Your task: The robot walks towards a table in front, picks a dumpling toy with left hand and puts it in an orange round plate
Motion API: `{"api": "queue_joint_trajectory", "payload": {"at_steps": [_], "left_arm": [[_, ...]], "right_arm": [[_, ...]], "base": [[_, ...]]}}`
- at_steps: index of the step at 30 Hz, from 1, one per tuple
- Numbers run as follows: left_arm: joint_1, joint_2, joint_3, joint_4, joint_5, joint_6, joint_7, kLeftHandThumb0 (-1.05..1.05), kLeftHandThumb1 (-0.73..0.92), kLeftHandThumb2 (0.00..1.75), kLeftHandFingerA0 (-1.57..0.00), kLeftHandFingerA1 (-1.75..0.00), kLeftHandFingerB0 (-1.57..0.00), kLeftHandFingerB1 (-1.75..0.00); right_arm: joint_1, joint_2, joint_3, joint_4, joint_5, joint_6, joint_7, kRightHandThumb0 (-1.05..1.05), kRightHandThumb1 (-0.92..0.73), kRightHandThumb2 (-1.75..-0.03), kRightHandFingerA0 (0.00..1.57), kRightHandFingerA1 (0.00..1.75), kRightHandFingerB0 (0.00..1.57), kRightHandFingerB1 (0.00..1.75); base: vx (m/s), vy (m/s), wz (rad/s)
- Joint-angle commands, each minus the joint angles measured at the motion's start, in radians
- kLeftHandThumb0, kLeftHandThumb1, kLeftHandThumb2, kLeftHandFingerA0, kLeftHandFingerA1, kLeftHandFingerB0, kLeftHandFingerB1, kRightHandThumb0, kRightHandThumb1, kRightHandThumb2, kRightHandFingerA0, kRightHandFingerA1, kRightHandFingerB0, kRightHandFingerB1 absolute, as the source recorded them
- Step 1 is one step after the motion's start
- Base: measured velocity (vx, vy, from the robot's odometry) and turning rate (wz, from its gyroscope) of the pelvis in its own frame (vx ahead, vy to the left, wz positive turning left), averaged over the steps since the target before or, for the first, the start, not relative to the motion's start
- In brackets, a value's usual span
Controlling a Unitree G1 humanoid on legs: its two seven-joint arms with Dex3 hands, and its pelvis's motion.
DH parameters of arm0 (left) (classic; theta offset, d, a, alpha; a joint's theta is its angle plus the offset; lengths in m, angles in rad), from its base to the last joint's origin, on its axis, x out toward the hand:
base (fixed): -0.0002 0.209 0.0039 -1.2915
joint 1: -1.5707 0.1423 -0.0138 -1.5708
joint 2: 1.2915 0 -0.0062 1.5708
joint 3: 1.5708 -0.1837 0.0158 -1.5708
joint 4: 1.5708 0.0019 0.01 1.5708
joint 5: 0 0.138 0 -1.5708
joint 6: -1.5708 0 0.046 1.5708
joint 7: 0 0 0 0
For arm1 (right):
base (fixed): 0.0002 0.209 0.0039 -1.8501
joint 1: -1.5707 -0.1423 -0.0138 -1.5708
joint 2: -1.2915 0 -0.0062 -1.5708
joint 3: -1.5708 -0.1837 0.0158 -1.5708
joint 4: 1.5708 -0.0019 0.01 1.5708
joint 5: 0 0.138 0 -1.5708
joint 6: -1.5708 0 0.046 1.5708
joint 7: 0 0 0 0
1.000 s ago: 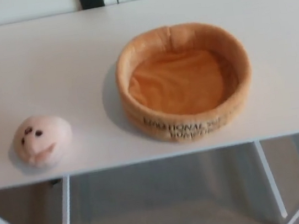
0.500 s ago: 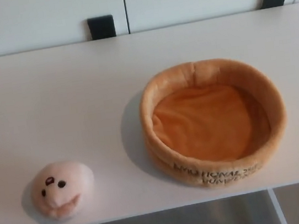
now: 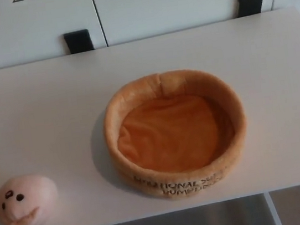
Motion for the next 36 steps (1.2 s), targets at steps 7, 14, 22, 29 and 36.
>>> {"api": "queue_joint_trajectory", "payload": {"at_steps": [7, 14, 22, 29, 36], "left_arm": [[0.171, 0.125, -0.227, -0.444, 0.213, -0.205, 0.060, 0.01, 0.45, 0.53, -0.70, -0.53, -0.54, -0.43], [0.506, 0.206, -0.181, -1.050, 0.131, -0.063, -0.051, -0.02, 0.43, 0.52, -0.68, -0.52, -0.53, -0.43], [0.781, 0.203, 0.000, -1.375, 0.105, -0.192, -0.061, -0.13, 0.39, 0.51, -0.67, -0.50, -0.56, -0.43], [0.974, 0.114, 0.403, -1.792, -0.163, -0.280, -0.077, -0.20, 0.35, 0.50, -0.65, -0.51, -0.59, -0.45], [0.859, 0.200, 0.722, -1.917, -0.426, -0.265, -0.017, -0.37, 0.34, 0.50, -0.51, -0.47, -0.54, -0.39]], "right_arm": [[0.003, -0.001, -0.003, 0.015, 0.007, -0.018, -0.001, 0.17, -0.45, -0.87, 0.48, 0.67, 0.27, 0.54], [0.005, -0.001, -0.014, 0.034, 0.015, -0.019, 0.003, 0.19, -0.47, -0.88, 0.49, 0.67, 0.26, 0.53], [0.010, 0.004, -0.023, 0.018, 0.026, -0.008, 0.000, 0.19, -0.46, -0.88, 0.48, 0.66, 0.29, 0.54], [0.015, -0.002, -0.025, 0.029, 0.025, -0.010, -0.001, 0.17, -0.46, -0.87, 0.53, 0.69, 0.27, 0.53], [0.024, -0.001, -0.017, 0.021, 0.015, -0.015, -0.004, 0.16, -0.46, -0.86, 0.53, 0.69, 0.27, 0.53]], "base": [[0.03, 0.177, 0.14], [0.01, 0.048, 0.05], [0.00, 0.000, 0.00], [0.00, 0.000, 0.00], [0.00, 0.000, 0.00]]}}
